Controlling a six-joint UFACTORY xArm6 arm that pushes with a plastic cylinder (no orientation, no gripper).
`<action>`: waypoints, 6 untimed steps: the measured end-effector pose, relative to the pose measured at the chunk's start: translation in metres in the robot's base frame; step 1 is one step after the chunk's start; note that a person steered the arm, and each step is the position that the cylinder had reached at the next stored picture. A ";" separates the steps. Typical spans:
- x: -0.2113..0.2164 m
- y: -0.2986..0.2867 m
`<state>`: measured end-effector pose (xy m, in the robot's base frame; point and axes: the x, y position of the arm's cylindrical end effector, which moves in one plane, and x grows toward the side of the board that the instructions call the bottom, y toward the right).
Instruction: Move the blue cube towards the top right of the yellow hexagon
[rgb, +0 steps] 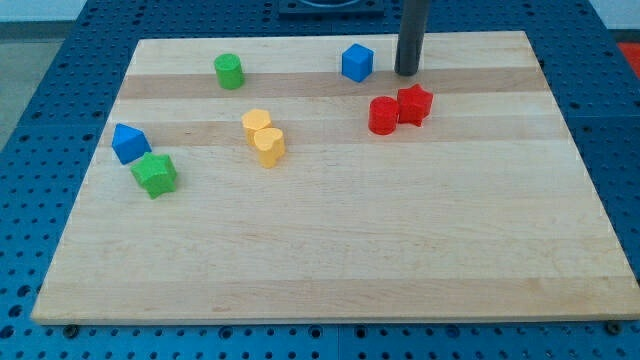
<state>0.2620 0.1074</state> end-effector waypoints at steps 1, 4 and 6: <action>-0.013 -0.007; 0.004 -0.074; 0.036 -0.110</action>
